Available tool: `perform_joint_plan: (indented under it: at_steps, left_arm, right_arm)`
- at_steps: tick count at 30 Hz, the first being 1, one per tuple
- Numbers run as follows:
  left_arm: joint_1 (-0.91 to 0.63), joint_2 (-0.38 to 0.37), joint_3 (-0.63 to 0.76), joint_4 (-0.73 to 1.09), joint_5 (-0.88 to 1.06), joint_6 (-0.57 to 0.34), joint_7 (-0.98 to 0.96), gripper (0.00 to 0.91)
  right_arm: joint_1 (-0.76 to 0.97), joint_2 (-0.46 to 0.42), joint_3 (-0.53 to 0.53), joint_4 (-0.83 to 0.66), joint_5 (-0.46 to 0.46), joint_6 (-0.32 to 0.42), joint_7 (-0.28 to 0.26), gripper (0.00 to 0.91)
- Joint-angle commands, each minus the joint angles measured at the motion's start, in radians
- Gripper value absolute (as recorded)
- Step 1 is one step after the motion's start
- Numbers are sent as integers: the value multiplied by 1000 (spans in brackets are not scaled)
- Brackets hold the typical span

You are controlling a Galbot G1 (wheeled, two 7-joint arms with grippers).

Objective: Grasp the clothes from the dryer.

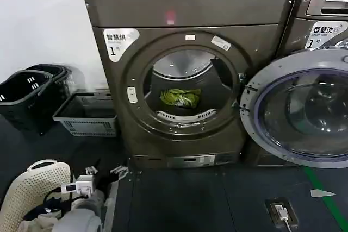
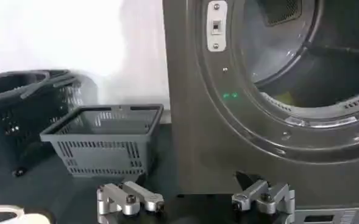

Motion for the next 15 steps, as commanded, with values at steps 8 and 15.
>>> perform_joint_plan:
  at_steps: [8, 15]
  left_arm:
    - [4, -1, 3, -5, 2, 49, 3, 907]
    - [2, -1, 2, -4, 0, 49, 5, 907]
  right_arm:
    - [-1, -1, -3, -4, 21, 5, 15, 907]
    - [1, 0, -3, -15, 19, 8, 17, 907]
